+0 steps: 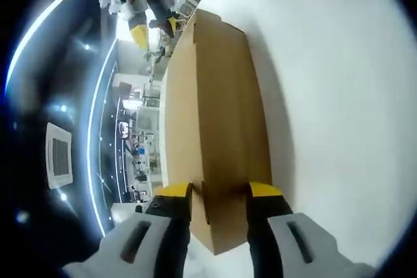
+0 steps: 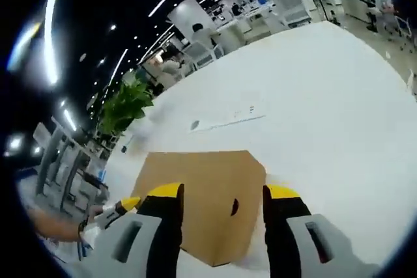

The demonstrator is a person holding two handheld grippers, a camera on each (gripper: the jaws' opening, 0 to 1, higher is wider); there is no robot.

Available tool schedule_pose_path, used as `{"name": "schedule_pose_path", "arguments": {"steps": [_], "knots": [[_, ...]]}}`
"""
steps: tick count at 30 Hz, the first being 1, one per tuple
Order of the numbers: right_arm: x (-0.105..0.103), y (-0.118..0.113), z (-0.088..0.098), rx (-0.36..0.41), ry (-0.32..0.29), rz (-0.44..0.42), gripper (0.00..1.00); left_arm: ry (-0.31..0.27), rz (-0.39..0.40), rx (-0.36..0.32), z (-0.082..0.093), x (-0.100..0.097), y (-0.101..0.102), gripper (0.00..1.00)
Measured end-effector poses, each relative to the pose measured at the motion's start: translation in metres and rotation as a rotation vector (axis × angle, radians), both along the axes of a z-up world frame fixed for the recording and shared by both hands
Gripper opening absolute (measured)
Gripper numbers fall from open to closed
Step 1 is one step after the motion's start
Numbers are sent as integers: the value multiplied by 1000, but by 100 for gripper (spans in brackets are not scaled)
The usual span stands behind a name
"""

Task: Operate the shoe box by opening the lid, removing the specified soft item, and placing it in the target area until the item is outside and the box remains undamaged.

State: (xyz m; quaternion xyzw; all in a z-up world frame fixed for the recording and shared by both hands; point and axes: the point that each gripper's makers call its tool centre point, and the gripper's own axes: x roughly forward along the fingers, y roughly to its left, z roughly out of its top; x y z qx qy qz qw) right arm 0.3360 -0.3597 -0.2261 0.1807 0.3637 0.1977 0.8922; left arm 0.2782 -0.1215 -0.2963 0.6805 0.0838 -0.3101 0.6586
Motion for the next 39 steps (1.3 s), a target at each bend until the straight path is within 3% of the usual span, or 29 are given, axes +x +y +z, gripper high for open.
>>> {"name": "schedule_pose_path", "arguments": {"steps": [5,18,30,34,39], "knots": [[-3,-1,26,-121,-116,34,58,6,-10,-2,1,-1,0,32],[-29,12,69,-584,-385,204,61,18,-47,-20,1,-2,-2,32],[-61,37,42,-883,-472,389,69,21,-60,-33,1,-1,-1,32],[-73,50,19,-1038,-498,501,70,22,-62,-36,2,-1,-1,32],[-82,71,-7,-1134,-555,592,71,25,-67,-37,1,0,-1,32]]}}
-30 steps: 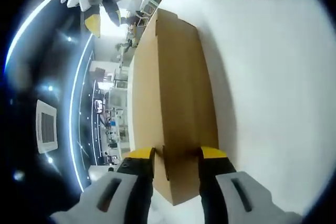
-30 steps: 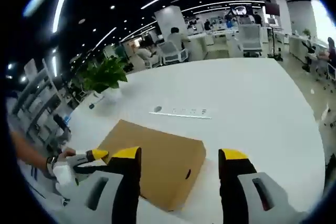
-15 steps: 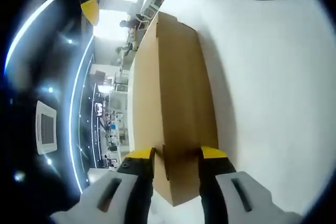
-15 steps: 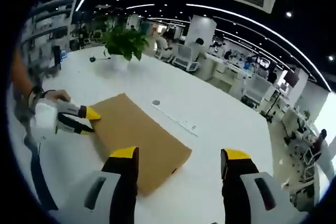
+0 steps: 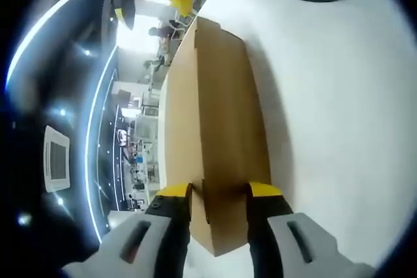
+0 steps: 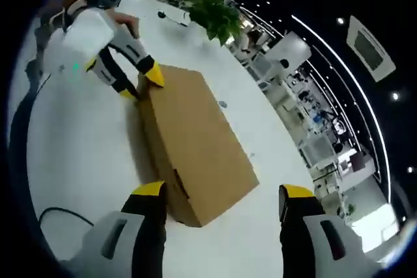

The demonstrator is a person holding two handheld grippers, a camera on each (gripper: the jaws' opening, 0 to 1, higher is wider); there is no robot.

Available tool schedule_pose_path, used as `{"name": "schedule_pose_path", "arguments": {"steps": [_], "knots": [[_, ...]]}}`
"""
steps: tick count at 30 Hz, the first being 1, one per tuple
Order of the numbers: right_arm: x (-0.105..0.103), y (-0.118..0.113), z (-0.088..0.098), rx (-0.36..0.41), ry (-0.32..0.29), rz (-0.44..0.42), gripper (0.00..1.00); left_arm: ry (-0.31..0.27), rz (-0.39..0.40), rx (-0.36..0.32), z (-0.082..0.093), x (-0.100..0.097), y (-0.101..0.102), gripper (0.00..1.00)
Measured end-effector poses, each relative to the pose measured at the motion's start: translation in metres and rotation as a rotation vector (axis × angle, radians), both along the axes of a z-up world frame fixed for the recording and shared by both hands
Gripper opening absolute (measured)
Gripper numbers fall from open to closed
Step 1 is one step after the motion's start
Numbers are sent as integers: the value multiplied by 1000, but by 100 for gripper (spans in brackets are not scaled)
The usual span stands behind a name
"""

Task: Operate the shoe box by opening the lid, removing the specified soft item, and placing it in the target area until the item is outside and the box remains undamaged.

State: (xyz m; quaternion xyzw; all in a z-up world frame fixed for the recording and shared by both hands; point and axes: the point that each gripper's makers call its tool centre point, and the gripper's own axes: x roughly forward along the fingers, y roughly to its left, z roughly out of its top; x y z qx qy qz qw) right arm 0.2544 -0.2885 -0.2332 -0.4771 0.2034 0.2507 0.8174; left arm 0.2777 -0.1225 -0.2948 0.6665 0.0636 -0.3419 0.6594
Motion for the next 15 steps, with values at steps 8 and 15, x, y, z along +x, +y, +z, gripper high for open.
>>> {"name": "schedule_pose_path", "arguments": {"steps": [8,15], "knots": [[4,7,-25,-100,-14,32,71,4,-4,7,-1,0,1,32],[13,15,-45,-170,-18,63,69,5,-2,20,-2,0,1,32]]}}
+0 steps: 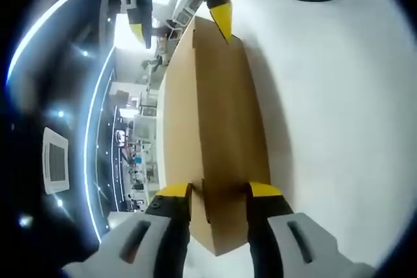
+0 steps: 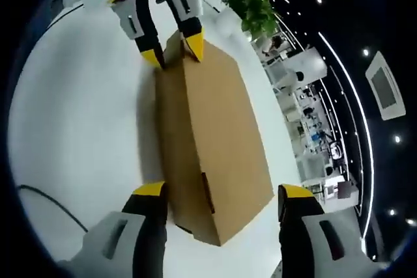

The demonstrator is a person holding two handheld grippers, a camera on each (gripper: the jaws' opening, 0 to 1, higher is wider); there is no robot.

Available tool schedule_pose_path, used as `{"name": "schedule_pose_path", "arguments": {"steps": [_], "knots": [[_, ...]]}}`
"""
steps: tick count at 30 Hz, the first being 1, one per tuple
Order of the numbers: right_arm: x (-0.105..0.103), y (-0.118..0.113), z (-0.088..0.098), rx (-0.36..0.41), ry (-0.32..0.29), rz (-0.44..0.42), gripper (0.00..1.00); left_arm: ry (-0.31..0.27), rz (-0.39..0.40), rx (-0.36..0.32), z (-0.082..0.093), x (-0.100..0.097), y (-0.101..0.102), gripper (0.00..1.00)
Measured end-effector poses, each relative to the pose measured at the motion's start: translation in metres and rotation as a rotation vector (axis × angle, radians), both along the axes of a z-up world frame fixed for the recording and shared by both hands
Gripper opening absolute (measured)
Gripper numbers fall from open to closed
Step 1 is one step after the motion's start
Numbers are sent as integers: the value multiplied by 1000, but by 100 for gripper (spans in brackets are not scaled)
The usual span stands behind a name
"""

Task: Operate the shoe box by opening the lid, removing the specified soft item, and placing it in the target area until the item is outside and the box remains undamaged.

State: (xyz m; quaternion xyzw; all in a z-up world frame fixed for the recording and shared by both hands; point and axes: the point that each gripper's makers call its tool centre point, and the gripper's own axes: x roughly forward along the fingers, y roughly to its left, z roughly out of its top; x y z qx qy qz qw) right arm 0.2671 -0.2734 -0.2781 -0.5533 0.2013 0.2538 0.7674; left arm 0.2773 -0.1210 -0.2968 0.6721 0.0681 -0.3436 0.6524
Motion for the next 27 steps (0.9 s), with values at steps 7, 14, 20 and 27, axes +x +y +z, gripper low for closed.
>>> {"name": "schedule_pose_path", "arguments": {"steps": [7,14,20,27], "knots": [[1,3,-16,-81,3,40,68,3,1,8,-1,-1,0,32],[7,-3,-15,-103,-11,33,62,6,-4,10,-1,-2,1,32],[8,-1,-18,-108,-7,44,61,6,-8,10,0,-2,1,32],[11,-1,-16,-137,-26,57,54,7,-11,12,0,-2,1,32]]}}
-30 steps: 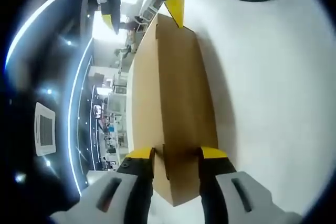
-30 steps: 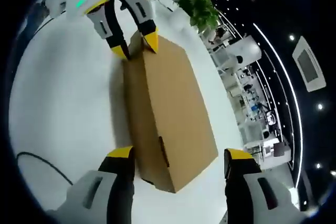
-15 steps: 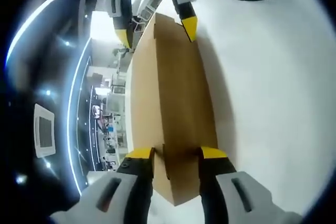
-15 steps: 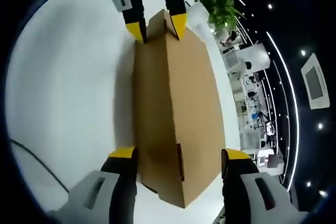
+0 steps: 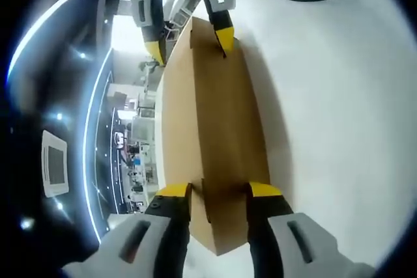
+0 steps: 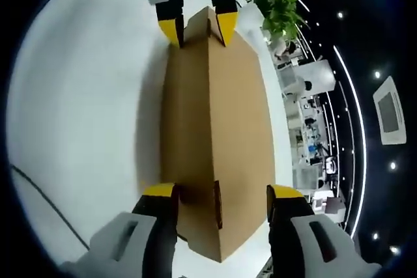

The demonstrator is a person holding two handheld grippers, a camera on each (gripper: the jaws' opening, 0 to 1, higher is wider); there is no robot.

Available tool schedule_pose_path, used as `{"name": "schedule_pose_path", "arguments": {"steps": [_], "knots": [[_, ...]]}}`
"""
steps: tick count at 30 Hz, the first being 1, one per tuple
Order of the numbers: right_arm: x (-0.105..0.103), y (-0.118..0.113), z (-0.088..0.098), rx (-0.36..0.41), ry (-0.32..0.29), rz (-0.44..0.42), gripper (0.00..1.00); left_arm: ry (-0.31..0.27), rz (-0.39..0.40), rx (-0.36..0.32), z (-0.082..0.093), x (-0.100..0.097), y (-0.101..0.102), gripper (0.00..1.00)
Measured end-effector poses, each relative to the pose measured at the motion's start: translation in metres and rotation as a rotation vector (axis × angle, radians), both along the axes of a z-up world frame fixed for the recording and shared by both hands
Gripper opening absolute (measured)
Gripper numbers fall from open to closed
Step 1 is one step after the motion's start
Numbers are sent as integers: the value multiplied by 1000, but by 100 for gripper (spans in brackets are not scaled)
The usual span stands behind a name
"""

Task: Operate the shoe box by opening the lid, removing the specified soft item, and placing it in the target area until the item is outside and the box remains undamaged.

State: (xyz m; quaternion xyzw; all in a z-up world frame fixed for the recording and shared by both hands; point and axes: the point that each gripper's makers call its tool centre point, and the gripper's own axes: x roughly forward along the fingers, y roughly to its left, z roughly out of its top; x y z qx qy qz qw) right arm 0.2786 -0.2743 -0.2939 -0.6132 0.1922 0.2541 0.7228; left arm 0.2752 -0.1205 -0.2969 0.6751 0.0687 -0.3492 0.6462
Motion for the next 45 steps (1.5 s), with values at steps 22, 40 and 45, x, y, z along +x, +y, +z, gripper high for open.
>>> {"name": "schedule_pose_path", "arguments": {"steps": [22,40,45], "knots": [[-8,10,-4,-67,-20,67,41,-8,-5,1,0,1,0,32],[-9,13,-6,-91,-29,88,37,1,7,-13,1,1,-1,33],[-10,13,-5,-80,-29,86,36,4,-4,-5,1,2,0,33]]}}
